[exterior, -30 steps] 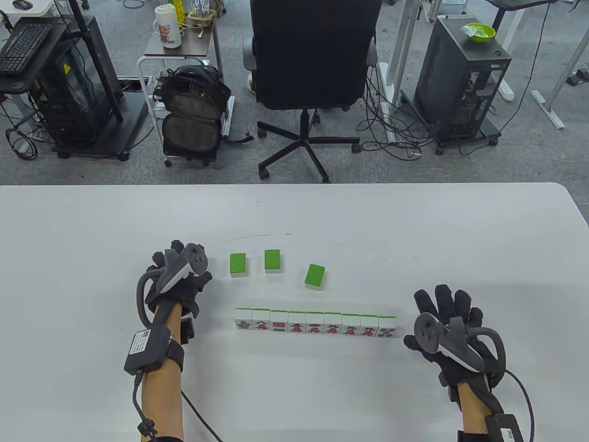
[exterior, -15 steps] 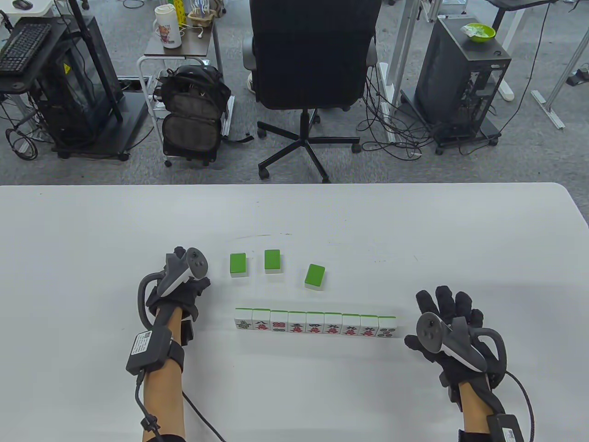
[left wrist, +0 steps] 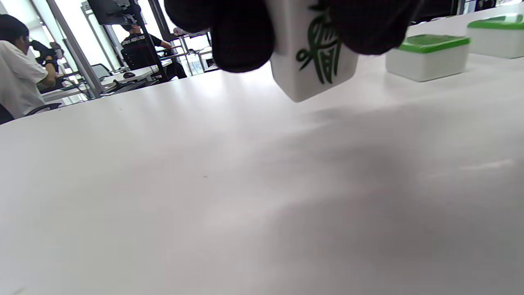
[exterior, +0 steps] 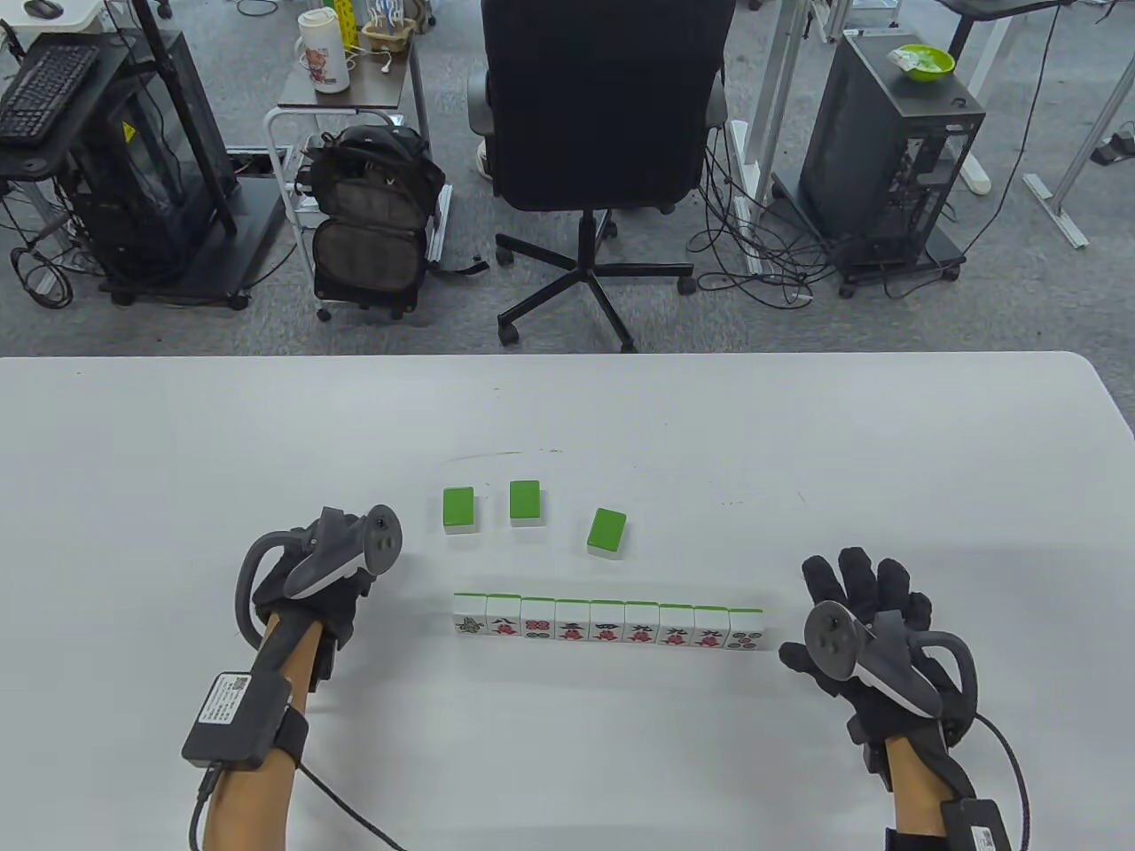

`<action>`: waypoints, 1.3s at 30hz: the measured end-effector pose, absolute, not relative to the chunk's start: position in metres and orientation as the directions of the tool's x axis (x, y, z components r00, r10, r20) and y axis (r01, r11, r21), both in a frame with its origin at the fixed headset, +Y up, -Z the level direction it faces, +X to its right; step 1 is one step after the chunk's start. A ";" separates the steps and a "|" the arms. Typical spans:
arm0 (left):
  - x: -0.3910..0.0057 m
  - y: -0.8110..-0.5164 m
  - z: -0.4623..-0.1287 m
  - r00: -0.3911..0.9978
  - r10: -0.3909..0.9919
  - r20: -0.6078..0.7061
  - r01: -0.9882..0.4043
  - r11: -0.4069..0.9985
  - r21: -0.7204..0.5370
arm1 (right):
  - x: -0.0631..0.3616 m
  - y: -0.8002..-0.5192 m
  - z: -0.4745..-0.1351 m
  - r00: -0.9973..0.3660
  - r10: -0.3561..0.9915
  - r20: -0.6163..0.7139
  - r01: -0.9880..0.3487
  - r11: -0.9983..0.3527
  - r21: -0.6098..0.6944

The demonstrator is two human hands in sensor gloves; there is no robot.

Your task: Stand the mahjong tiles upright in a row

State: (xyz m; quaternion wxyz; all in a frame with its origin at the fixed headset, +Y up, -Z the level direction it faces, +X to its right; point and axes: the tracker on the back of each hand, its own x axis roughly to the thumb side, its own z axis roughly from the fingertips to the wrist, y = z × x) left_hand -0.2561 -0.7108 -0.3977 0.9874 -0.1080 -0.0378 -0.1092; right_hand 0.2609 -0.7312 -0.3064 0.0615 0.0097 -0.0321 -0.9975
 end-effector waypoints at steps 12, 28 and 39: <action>-0.212 -0.710 -0.364 0.927 -0.109 0.358 0.212 0.941 -0.262 | 0.261 -0.731 -0.305 -0.993 -0.114 -0.008 0.113 -0.992 0.058; -0.191 -0.734 -0.386 0.919 -0.060 0.390 0.217 0.902 -0.372 | 0.259 -0.732 -0.305 -0.994 -0.113 0.004 0.113 -0.990 0.080; -0.202 -0.700 -0.400 0.951 0.039 0.308 0.119 0.870 -0.478 | 0.260 -0.732 -0.304 -0.994 -0.111 0.003 0.111 -0.990 0.087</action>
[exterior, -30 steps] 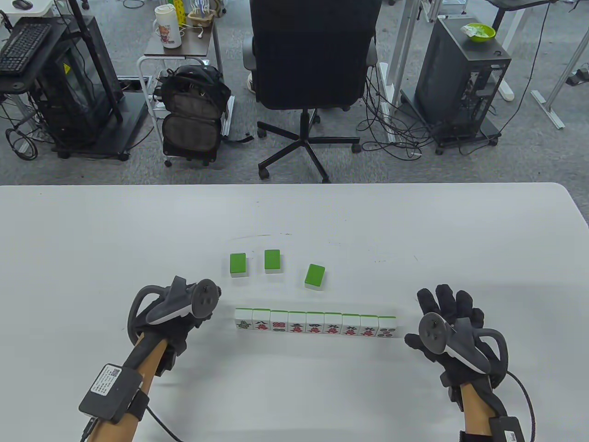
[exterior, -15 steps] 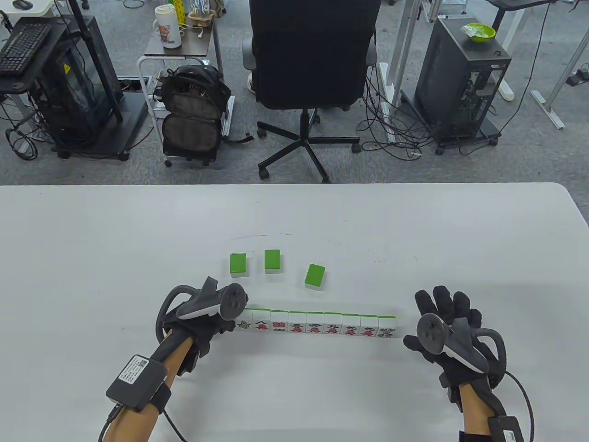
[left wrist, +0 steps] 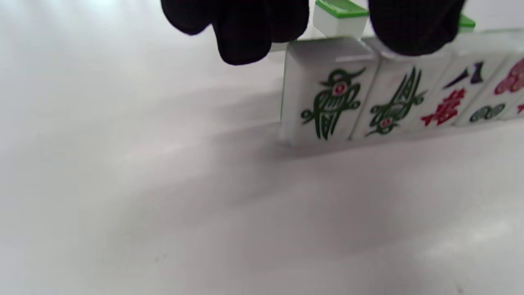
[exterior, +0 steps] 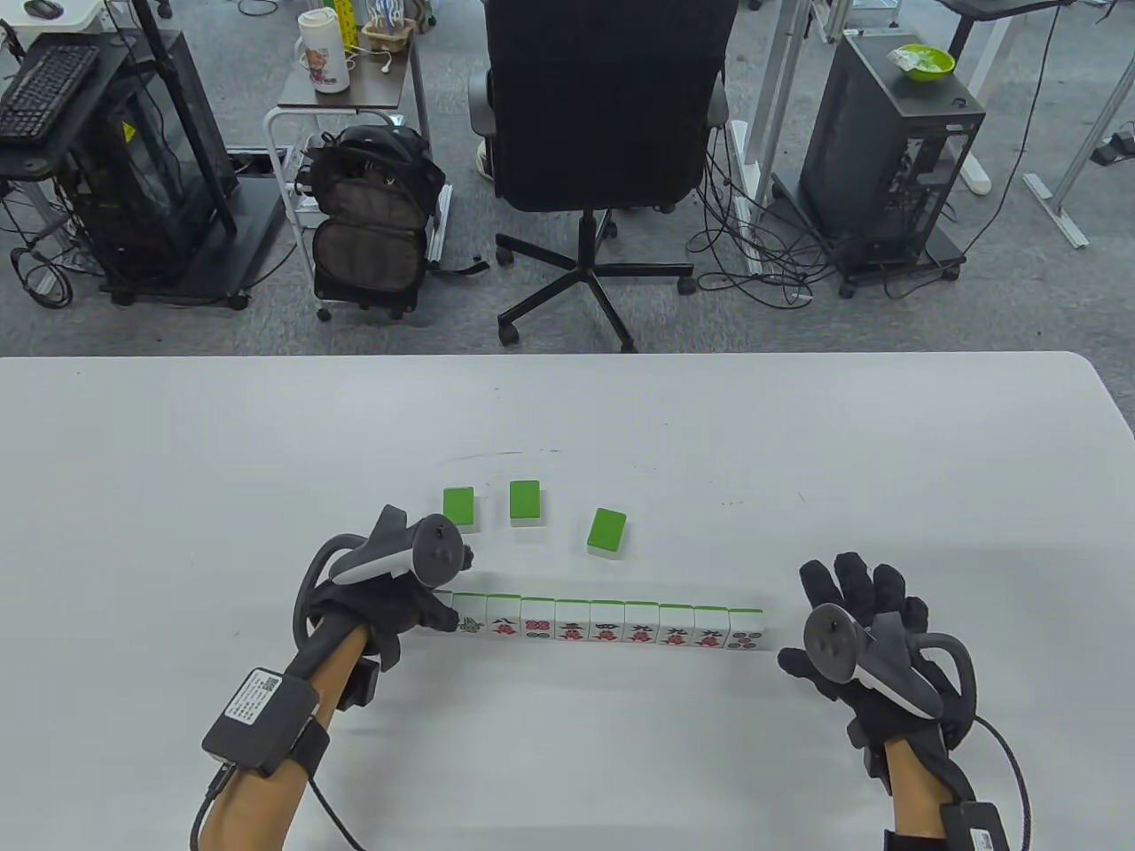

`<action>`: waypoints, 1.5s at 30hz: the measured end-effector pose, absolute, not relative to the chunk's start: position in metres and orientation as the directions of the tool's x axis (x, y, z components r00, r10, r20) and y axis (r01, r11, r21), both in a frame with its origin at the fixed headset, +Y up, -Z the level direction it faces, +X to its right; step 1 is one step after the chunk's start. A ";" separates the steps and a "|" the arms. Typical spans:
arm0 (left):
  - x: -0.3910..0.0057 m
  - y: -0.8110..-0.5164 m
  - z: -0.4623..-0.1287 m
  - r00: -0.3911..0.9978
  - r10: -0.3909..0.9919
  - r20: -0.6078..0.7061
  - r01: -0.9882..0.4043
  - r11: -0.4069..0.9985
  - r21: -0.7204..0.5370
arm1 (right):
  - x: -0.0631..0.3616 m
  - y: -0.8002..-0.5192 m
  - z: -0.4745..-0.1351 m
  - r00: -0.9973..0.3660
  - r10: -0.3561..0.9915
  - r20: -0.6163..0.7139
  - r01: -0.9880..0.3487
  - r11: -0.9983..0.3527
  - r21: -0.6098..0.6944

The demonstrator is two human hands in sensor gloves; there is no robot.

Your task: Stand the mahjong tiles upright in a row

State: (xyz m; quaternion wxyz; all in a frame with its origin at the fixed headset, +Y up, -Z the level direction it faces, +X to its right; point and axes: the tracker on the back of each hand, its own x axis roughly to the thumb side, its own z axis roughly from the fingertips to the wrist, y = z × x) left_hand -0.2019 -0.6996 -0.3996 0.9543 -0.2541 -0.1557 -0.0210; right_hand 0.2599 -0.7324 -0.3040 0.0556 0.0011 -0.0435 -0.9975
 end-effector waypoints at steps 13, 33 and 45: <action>-0.175 -0.717 -0.468 0.989 -0.027 0.148 0.101 0.847 -0.522 | 0.266 -0.734 -0.305 -0.997 -0.074 -0.009 0.073 -0.993 0.092; -0.166 -0.744 -0.485 0.966 -0.160 0.203 0.240 0.843 -0.481 | 0.267 -0.737 -0.307 -0.997 -0.073 -0.009 0.072 -0.991 0.109; -0.205 -0.717 -0.456 0.970 -0.155 0.188 0.222 0.879 -0.421 | 0.268 -0.737 -0.307 -0.997 -0.072 -0.015 0.070 -0.992 0.109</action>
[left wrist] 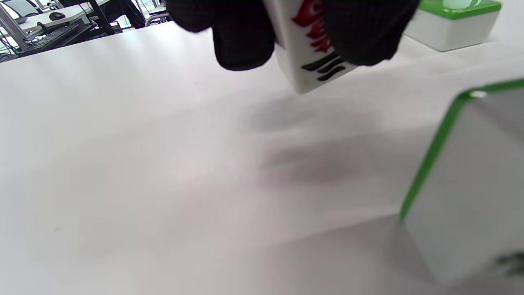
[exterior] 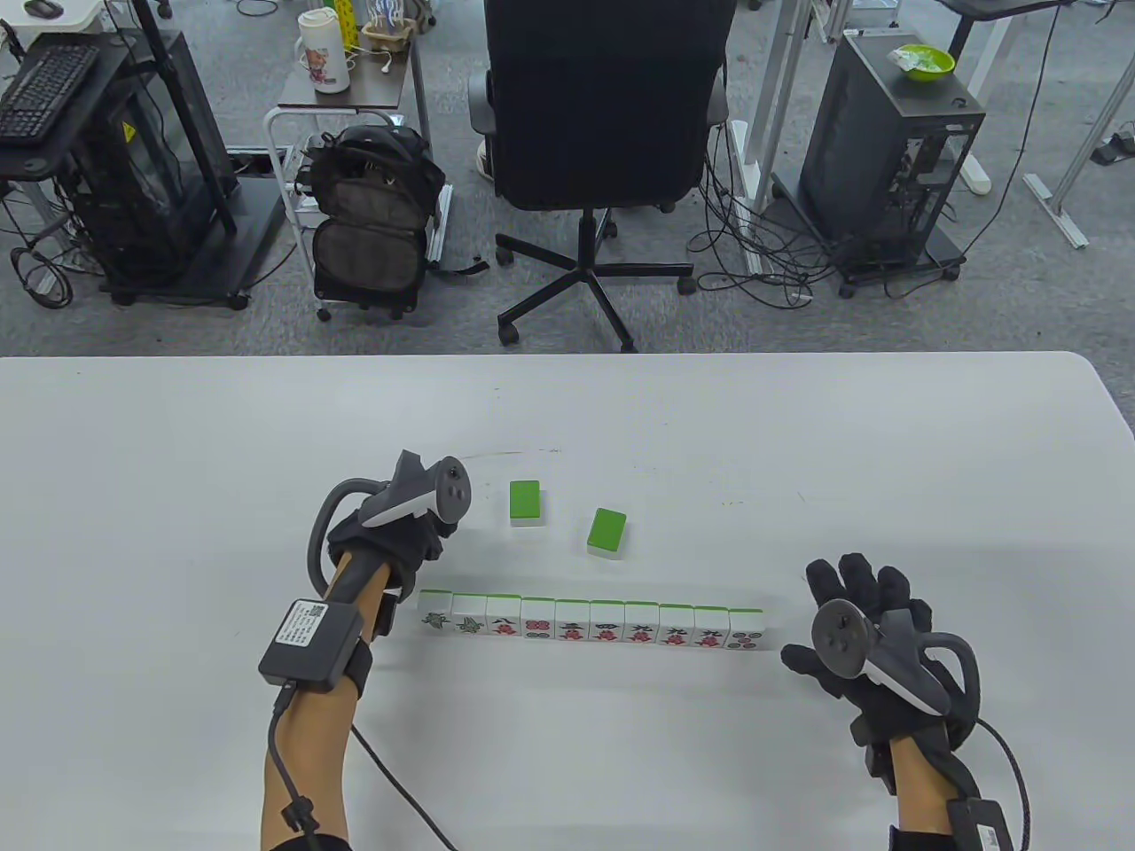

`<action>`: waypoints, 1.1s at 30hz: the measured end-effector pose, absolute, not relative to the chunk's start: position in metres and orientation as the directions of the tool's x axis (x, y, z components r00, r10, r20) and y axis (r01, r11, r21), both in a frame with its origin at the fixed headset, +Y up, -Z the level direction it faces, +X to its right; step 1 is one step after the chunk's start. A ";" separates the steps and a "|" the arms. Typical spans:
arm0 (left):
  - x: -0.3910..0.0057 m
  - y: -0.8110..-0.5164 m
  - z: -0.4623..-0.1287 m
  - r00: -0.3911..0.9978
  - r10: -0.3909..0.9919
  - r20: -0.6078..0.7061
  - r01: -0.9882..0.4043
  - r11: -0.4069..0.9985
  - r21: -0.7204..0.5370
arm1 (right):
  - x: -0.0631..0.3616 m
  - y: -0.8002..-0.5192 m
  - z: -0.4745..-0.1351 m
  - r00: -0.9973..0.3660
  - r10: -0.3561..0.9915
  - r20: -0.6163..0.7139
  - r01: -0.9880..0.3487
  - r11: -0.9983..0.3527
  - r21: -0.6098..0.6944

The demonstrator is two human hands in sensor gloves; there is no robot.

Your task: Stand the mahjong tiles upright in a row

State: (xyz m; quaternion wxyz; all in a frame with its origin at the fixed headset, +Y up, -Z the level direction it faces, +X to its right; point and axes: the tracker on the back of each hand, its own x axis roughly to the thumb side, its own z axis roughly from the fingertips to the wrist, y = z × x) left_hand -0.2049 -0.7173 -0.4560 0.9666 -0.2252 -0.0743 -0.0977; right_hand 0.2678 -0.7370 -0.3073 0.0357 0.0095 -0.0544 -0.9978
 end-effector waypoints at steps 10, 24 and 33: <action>-0.244 -0.712 -0.410 0.959 -0.154 0.238 0.241 0.884 -0.400 | 0.266 -0.737 -0.308 -0.996 -0.090 -0.007 0.089 -0.990 0.106; -0.233 -0.729 -0.388 0.929 -0.081 0.361 0.233 0.887 -0.400 | 0.263 -0.739 -0.308 -0.995 -0.098 0.002 0.098 -0.989 0.109; -0.223 -0.739 -0.390 0.916 -0.120 0.384 0.285 0.867 -0.408 | 0.263 -0.739 -0.308 -0.996 -0.093 0.000 0.093 -0.989 0.112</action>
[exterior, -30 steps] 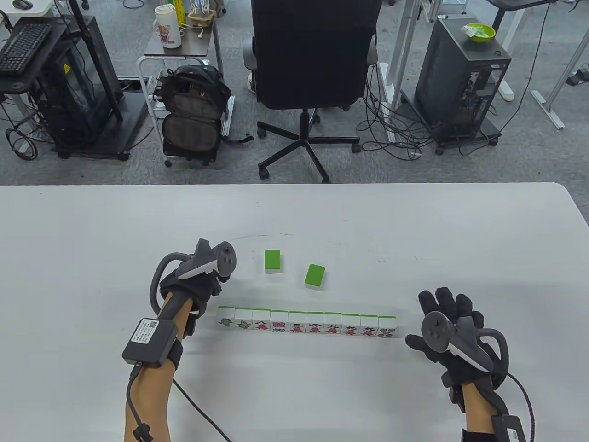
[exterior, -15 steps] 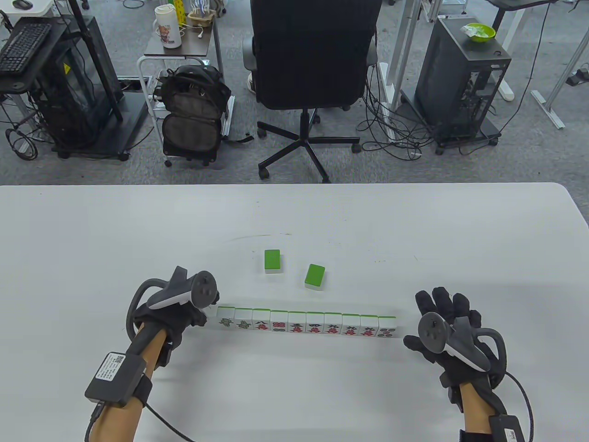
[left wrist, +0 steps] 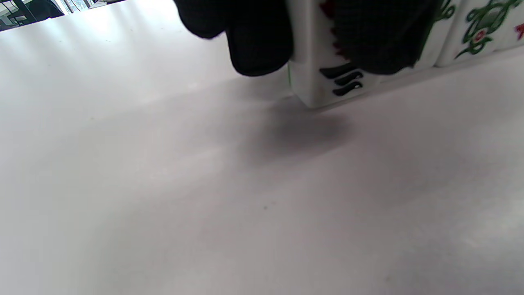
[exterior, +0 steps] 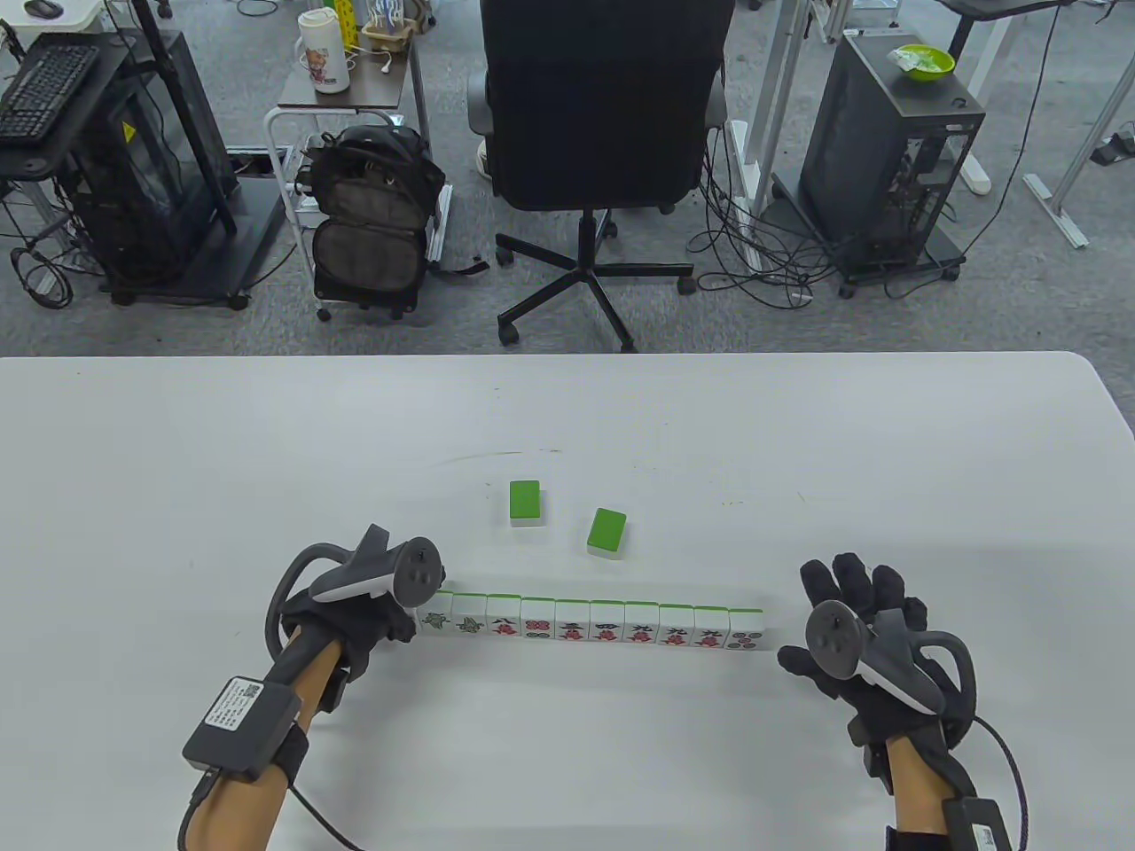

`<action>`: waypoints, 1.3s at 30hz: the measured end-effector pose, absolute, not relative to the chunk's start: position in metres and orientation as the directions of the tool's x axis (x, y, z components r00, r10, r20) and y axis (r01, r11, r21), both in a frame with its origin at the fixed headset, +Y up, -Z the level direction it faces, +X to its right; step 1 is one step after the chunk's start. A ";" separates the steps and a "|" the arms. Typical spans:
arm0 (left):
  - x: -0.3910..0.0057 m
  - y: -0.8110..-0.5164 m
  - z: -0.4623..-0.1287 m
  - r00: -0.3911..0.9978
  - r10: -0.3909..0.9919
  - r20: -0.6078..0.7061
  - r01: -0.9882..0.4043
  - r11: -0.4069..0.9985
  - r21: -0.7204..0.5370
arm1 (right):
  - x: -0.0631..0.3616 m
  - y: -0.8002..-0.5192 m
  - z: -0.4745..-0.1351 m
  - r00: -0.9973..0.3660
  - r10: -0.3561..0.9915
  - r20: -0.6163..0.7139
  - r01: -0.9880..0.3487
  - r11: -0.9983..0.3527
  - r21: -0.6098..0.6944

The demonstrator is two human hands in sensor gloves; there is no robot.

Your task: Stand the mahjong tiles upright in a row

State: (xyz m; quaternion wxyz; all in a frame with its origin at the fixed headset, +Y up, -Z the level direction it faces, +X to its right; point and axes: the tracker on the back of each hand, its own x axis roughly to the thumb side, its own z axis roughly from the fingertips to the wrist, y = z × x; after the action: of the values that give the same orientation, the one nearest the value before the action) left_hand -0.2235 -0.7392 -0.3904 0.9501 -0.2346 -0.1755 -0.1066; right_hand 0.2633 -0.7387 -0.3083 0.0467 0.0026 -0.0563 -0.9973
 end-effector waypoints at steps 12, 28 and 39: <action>-0.217 -0.713 -0.395 0.939 -0.109 0.327 0.283 0.784 -0.552 | 0.265 -0.738 -0.308 -0.996 -0.088 -0.001 0.087 -0.990 0.113; -0.104 -0.696 -0.459 0.945 -0.094 0.315 0.226 0.881 -0.415 | 0.267 -0.738 -0.308 -0.998 -0.066 0.003 0.066 -0.992 0.104; -0.084 -0.746 -0.489 0.949 -0.171 0.265 0.291 0.800 -0.524 | 0.269 -0.739 -0.308 -0.998 -0.063 0.000 0.063 -0.991 0.119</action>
State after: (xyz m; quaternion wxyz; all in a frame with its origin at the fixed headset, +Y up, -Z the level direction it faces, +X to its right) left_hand -0.0838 -0.7459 -0.4887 0.9432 -0.2912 -0.1028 -0.1226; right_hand 0.2692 -0.7395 -0.3083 0.0316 0.0021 -0.0594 -0.9977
